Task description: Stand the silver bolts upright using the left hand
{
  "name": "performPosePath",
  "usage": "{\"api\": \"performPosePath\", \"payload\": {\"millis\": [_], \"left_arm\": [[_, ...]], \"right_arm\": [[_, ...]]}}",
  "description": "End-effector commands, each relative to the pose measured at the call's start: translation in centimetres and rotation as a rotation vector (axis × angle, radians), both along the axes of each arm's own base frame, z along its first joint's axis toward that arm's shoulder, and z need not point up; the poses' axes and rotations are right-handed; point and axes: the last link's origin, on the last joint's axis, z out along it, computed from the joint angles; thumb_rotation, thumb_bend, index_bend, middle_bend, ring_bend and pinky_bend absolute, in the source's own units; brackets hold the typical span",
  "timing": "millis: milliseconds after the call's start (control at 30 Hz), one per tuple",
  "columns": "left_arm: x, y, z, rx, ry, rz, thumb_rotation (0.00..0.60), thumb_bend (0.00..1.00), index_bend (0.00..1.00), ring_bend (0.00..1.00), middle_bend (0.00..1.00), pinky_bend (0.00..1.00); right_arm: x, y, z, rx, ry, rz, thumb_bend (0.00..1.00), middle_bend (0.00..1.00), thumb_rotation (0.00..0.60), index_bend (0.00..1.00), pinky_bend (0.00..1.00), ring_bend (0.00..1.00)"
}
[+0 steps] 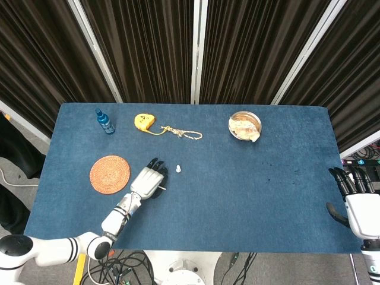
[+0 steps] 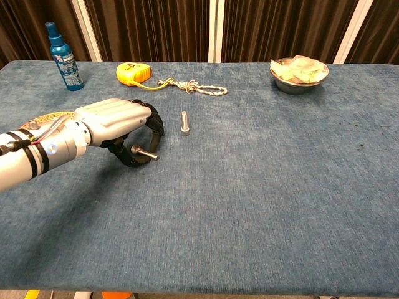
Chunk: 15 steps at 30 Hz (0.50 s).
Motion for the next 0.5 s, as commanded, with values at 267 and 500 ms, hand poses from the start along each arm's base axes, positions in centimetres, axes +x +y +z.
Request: {"api": "performPosePath", "payload": {"millis": [267,500], "left_arm": [[0.0,0.1,0.0,-0.008,-0.077,0.063,0.6,0.37,0.56,0.06,0.23,0.0],[0.2,0.7,1.5,-0.025,-0.262,0.164,0.6,0.39,0.56,0.06,0.23,0.0]], "right_arm": [[0.1,0.0,0.0,-0.001,0.002,0.001,0.19,0.14,0.6,0.09,0.01,0.0],[0.2,0.0,0.0,0.001,0.003,0.005,0.19,0.14,0.6,0.09,0.01,0.0]]}}
